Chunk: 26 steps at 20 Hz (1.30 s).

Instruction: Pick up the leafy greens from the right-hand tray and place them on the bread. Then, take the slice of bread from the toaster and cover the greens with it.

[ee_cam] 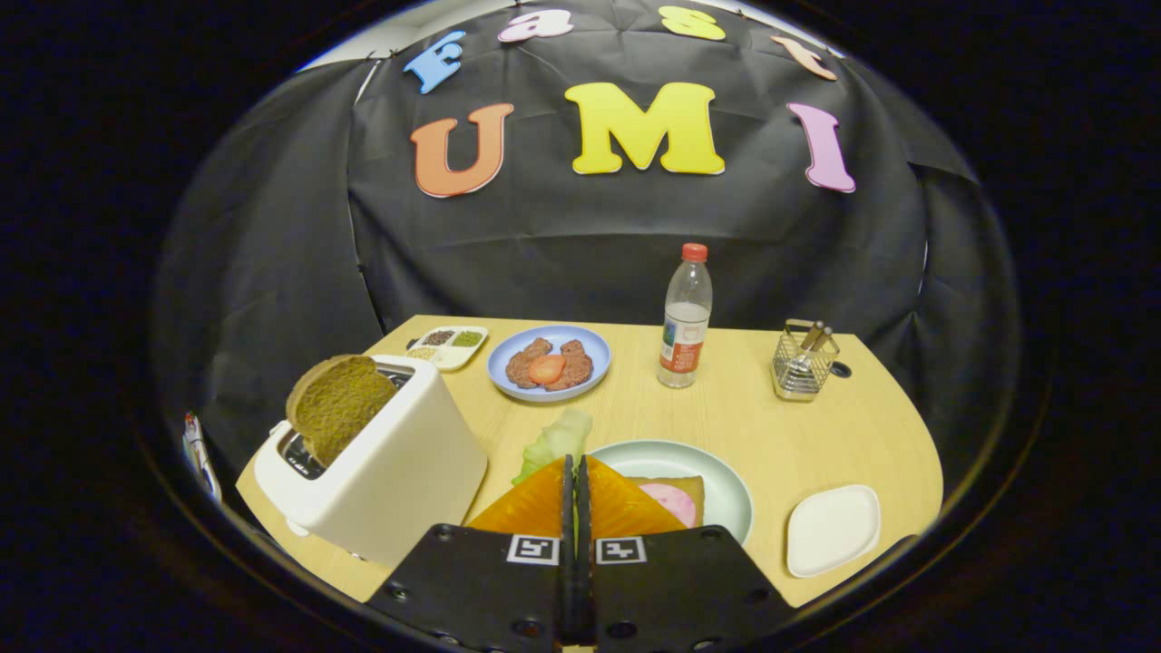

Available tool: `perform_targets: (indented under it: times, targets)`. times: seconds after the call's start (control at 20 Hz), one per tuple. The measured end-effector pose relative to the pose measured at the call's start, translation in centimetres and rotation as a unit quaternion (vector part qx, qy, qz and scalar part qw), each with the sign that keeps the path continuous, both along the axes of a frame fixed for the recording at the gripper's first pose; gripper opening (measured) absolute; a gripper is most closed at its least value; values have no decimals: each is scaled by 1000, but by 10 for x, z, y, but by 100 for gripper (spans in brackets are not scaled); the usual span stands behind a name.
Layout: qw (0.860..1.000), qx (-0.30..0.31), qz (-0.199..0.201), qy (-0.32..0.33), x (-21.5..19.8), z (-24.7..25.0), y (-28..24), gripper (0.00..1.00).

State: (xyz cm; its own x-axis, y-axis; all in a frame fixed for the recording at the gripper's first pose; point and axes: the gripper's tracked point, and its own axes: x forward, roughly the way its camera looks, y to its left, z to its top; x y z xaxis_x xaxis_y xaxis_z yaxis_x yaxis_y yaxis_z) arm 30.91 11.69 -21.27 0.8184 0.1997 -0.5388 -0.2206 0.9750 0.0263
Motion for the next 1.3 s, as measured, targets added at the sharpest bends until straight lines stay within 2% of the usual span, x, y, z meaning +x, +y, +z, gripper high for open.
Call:
perform_targets:
  times: [0.4,0.75,0.85,0.9,1.05,1.25,1.3]
  targets:
    - [998,-28,-43,26,56,-51,-50,0]
    - [995,-44,-75,39,73,-75,-78,2]
    - [995,-45,-83,39,72,-74,-82,9]
    - [995,-40,-80,40,70,-73,-81,31]
    - [995,-39,-89,31,64,-61,-86,70]
    - [994,-46,-100,-15,46,-15,-87,79]
    - [994,-39,-98,-31,40,0,-84,87]
